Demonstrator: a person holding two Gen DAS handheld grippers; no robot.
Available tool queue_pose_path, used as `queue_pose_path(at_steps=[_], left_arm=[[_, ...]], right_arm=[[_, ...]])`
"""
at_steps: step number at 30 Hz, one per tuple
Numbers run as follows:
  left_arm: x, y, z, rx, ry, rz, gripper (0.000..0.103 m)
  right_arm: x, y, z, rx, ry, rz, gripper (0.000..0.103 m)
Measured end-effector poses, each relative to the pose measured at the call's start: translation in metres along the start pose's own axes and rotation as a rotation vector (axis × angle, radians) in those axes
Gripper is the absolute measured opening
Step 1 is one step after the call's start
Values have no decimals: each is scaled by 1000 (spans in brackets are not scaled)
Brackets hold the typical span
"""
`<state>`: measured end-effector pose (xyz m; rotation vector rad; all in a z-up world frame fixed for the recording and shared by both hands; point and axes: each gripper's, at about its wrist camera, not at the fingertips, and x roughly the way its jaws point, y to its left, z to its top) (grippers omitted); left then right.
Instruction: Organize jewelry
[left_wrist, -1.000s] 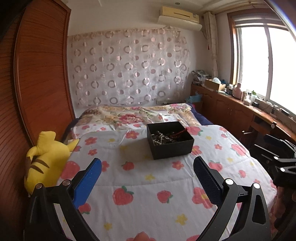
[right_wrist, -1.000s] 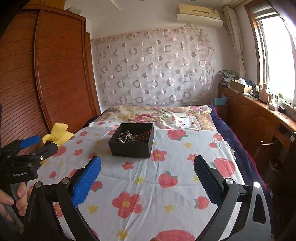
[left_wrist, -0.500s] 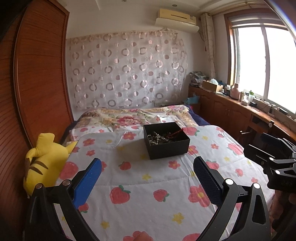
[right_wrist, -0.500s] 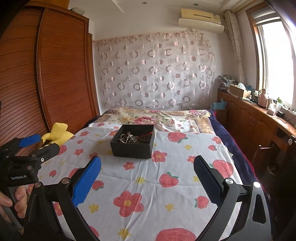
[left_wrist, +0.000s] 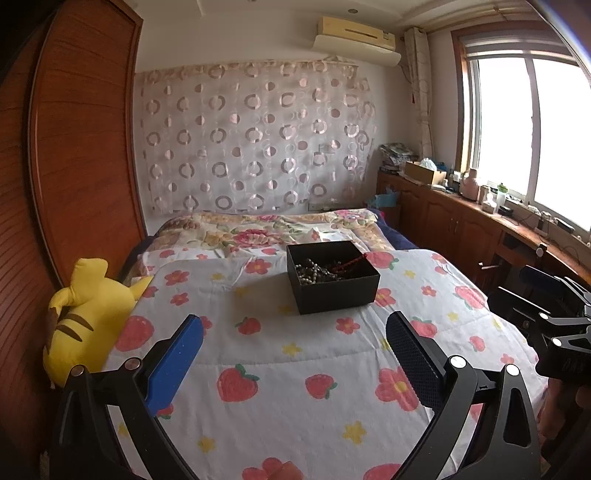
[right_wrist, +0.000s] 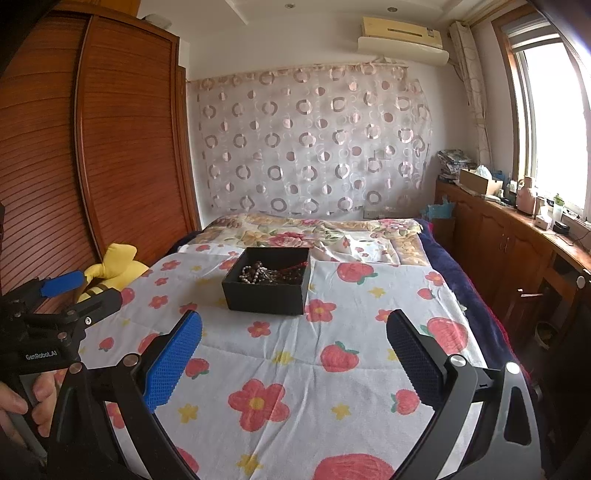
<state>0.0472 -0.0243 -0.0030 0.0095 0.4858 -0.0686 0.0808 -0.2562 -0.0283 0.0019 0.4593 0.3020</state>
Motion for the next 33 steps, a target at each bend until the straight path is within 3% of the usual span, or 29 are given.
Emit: queue_pose_path(at_steps=[33], left_arm=[[1, -2, -3, -1, -9, -1, 96]], right_arm=[[-1, 0, 0, 1, -3, -1, 101]])
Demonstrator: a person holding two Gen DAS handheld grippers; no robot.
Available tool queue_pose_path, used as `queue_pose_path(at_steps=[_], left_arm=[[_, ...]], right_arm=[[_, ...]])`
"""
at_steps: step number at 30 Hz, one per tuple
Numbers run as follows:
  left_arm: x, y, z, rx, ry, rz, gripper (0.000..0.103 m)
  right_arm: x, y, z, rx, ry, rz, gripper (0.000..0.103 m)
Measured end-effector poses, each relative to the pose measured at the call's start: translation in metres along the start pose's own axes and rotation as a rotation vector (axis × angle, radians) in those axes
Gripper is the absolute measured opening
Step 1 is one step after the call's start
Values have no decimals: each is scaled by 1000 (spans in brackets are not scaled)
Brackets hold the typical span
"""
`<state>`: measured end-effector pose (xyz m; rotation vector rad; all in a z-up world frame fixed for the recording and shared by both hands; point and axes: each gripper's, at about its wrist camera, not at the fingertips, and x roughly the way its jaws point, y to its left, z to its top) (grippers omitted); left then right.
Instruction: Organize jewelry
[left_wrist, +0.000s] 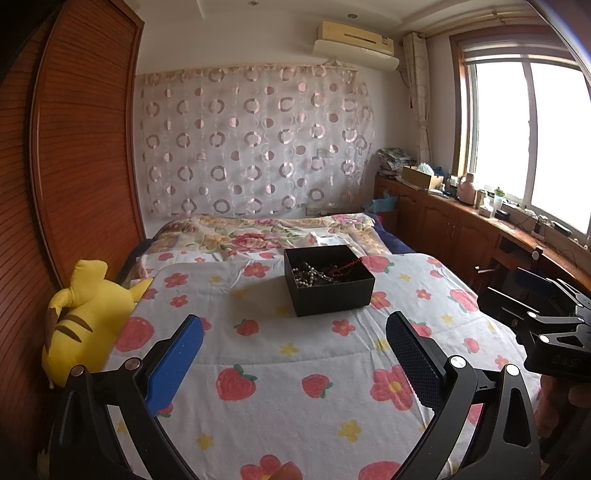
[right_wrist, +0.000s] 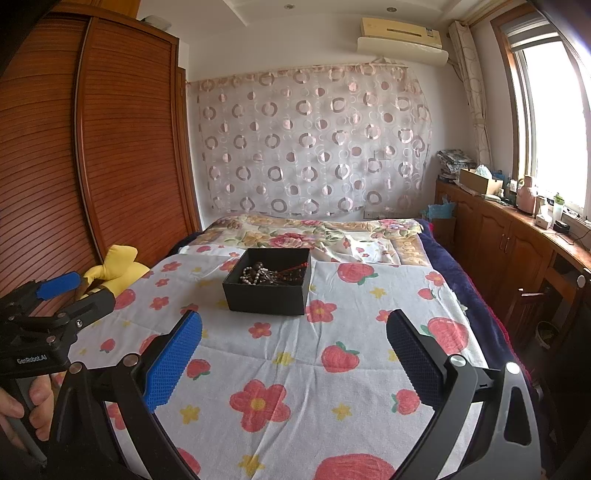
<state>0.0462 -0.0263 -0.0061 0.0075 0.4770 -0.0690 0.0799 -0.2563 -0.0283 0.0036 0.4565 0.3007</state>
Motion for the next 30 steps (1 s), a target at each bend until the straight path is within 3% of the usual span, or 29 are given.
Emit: queue_pose_path(at_steps=[30], left_arm=[[-1, -13, 3, 3, -11, -11, 96]], right_arm=[[0, -1, 0, 1, 1, 2, 101]])
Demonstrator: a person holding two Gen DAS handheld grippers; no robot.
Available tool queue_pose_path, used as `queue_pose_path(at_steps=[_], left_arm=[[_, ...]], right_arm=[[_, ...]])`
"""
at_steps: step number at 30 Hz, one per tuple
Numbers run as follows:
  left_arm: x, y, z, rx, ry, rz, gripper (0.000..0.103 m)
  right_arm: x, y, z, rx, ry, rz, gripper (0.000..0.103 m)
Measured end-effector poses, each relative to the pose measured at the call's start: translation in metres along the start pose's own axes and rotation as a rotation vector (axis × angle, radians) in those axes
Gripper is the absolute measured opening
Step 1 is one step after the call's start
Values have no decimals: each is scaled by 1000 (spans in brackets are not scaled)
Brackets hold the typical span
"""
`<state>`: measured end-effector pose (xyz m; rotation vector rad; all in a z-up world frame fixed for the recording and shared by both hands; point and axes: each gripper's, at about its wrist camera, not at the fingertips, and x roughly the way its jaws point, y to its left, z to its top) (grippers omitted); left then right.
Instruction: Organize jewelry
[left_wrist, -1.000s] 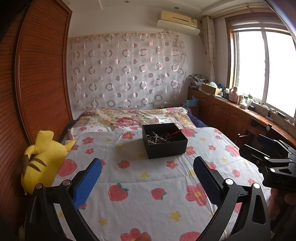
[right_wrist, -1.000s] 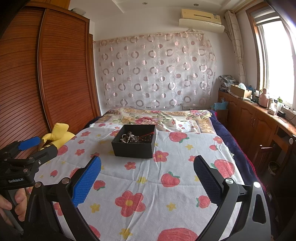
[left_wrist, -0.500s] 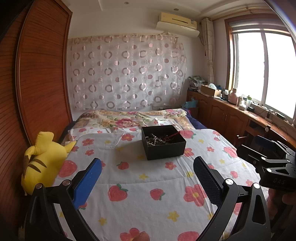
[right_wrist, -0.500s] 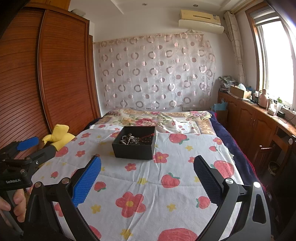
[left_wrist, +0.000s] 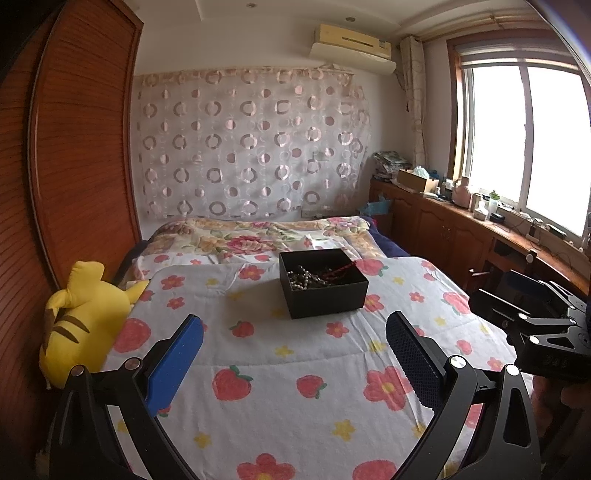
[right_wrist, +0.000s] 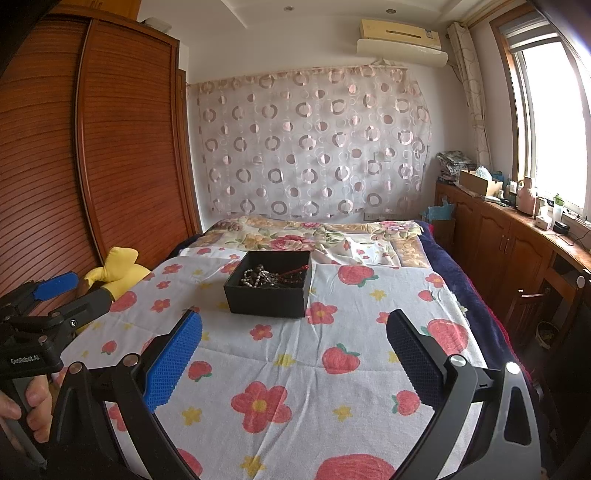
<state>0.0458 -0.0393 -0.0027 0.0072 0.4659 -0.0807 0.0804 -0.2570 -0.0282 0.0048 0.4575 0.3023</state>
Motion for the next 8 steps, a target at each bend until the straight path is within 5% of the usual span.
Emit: queue_pose_path(at_steps=[8], left_arm=[[4, -15, 2, -14, 1, -2, 96]], right_arm=[[0, -1, 0, 0, -1, 0, 101]])
